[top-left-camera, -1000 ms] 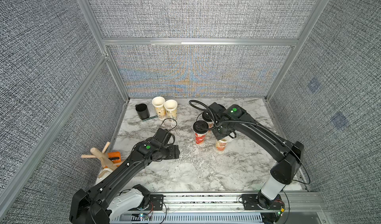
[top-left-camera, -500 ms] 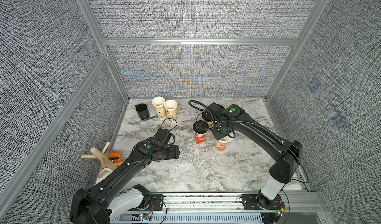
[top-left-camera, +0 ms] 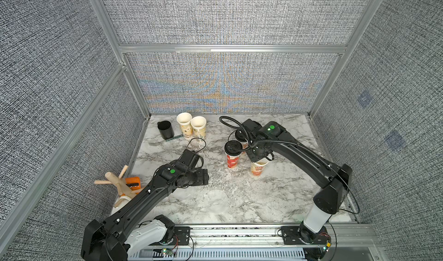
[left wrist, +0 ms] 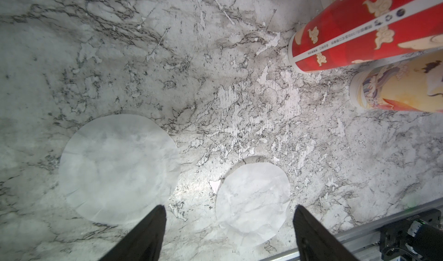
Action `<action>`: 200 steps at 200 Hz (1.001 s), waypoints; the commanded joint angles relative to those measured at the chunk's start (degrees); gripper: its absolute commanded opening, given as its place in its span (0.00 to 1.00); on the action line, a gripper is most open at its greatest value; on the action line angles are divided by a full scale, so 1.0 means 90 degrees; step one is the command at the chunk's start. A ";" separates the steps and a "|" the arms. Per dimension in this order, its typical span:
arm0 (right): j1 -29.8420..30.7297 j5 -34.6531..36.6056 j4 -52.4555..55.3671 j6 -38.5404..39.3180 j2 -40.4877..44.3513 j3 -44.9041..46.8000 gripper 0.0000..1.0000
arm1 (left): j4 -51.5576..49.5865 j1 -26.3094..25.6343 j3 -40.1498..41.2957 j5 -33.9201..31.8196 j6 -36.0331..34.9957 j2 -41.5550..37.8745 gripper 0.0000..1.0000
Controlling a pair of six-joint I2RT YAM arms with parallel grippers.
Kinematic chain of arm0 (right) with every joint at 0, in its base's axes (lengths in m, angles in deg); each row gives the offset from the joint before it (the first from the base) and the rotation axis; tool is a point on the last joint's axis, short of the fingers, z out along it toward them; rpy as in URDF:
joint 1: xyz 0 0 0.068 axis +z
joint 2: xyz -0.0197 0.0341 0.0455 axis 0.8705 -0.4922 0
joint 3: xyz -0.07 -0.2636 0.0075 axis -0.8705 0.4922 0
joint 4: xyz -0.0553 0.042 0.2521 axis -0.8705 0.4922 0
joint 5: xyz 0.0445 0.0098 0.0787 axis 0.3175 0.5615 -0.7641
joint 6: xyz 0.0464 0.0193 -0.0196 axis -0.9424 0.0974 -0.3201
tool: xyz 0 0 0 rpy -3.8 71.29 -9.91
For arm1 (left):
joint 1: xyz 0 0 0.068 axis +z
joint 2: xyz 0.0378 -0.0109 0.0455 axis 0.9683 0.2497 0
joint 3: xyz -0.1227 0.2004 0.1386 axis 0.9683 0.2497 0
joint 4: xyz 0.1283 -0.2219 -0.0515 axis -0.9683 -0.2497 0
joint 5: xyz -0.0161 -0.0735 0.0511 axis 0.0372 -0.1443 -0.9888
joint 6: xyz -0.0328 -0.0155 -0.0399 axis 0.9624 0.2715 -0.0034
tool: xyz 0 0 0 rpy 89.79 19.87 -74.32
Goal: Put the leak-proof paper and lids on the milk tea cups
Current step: Place the leak-proof paper at the cup, then adjust the leak-proof paper on the cup.
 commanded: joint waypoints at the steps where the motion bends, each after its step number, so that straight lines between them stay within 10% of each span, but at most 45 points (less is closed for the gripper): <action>1: 0.0042 -0.0004 -0.0006 -0.0029 0.0016 0.0009 0.19 | -0.0016 0.0004 -0.0027 -0.0028 -0.0017 -0.0023 0.85; 75: -0.0057 0.0089 -0.0253 -0.0510 0.0696 -0.0048 0.33 | -0.0074 0.0006 -0.0180 0.0094 -0.0215 -0.0026 0.85; 135: -0.2123 -0.1469 -0.2772 -0.0613 0.2612 0.2170 0.45 | -0.0331 -0.0183 -0.1399 0.0274 -0.1073 0.0265 0.83; 200: -0.3156 -0.1645 -0.2877 0.0211 0.1094 0.1532 0.43 | -0.0464 -0.0417 -0.1756 -0.0080 -0.1120 0.0580 0.83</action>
